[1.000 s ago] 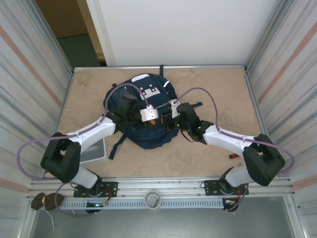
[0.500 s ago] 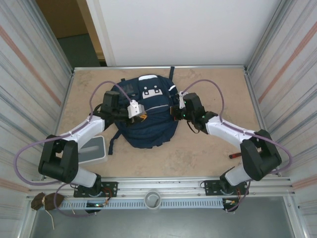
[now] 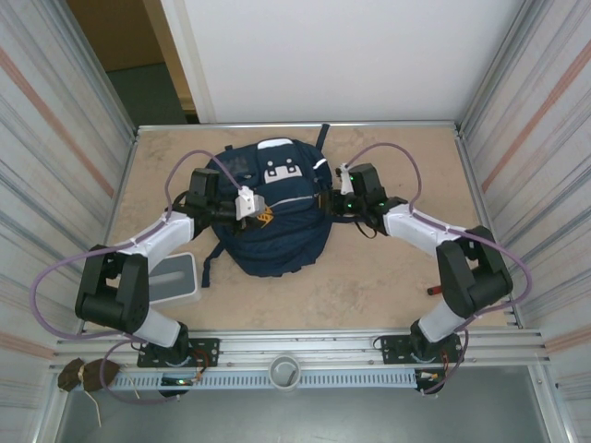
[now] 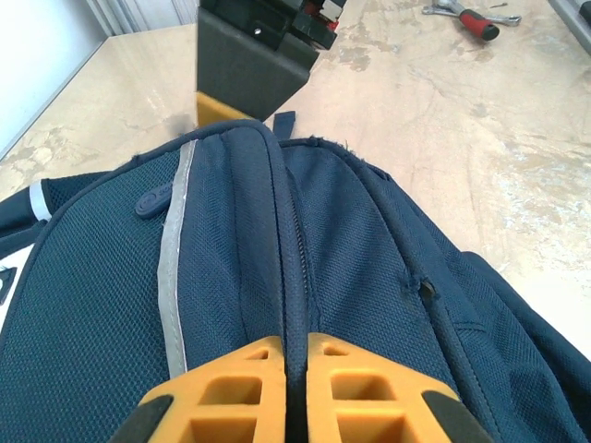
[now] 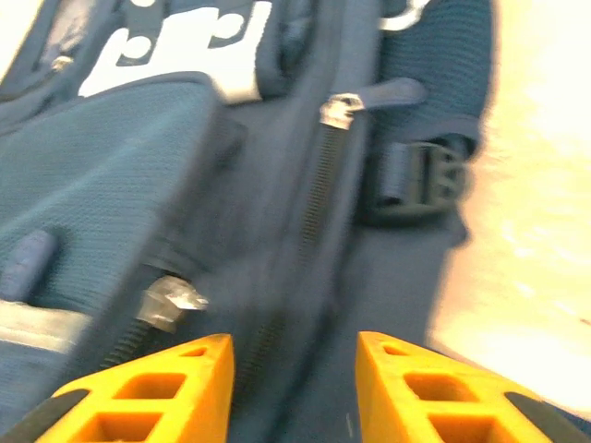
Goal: Pack the student bag
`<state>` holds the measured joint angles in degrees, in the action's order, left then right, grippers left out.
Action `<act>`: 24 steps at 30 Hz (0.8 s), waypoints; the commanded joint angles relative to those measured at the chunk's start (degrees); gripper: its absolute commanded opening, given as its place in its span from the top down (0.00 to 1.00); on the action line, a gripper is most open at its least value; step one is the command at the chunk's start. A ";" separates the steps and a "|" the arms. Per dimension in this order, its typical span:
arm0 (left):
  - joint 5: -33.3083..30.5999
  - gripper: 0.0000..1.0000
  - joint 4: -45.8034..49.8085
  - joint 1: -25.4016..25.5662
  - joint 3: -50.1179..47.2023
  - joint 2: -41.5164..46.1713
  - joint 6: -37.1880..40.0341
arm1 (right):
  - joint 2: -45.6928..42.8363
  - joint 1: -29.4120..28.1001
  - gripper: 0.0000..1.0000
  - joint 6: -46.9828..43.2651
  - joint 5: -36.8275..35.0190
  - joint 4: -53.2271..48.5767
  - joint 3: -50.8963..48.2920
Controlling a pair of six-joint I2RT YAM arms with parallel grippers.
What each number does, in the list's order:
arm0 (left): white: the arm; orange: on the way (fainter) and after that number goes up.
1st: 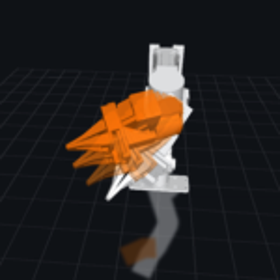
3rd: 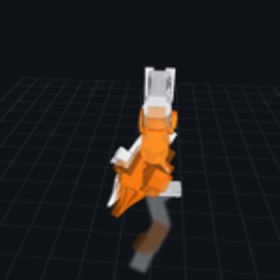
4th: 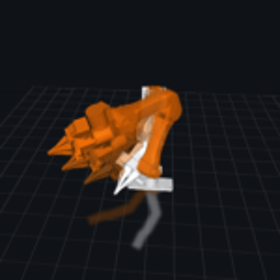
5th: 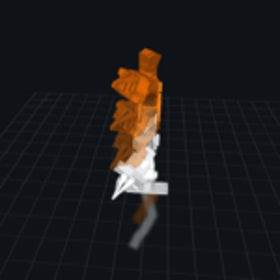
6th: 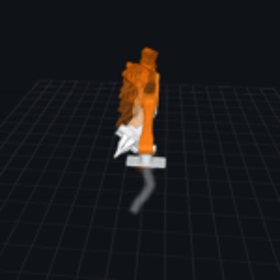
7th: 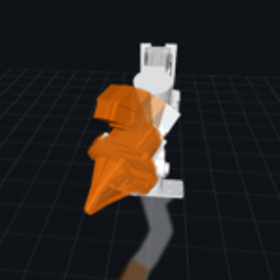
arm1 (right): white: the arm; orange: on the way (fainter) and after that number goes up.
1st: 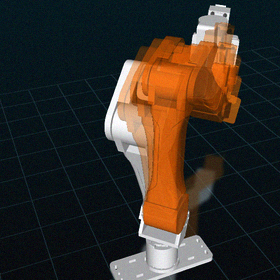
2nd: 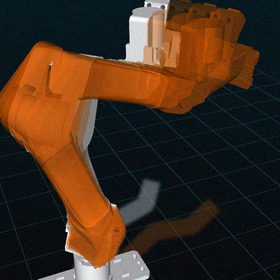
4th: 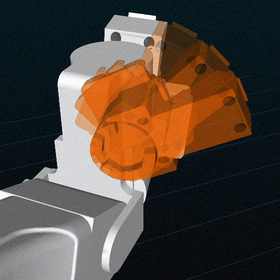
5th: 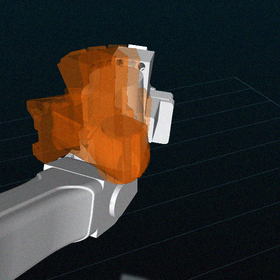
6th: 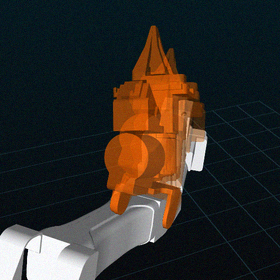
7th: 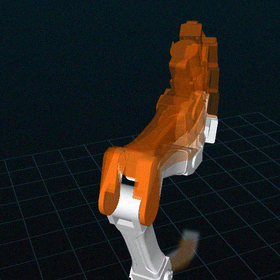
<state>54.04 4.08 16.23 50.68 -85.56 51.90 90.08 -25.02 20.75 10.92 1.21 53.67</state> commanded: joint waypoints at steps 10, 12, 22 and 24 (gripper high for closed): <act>4.67 0.90 1.29 3.29 4.56 -2.06 2.24 | 17.21 7.89 0.37 14.22 12.91 -1.18 12.36; 4.42 0.90 1.20 3.59 4.93 -2.45 2.15 | 20.72 8.02 0.41 14.44 14.01 -1.07 14.85; -7.05 0.81 0.59 7.02 7.17 -5.93 0.27 | 7.20 13.85 0.98 13.98 6.65 -0.19 1.34; -7.97 0.77 0.82 7.95 8.11 -6.86 -0.25 | 4.48 14.79 0.97 12.97 3.71 -1.89 -0.33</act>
<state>48.99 6.13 23.53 56.25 -91.35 52.23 99.39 -12.21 35.33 20.99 2.52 55.07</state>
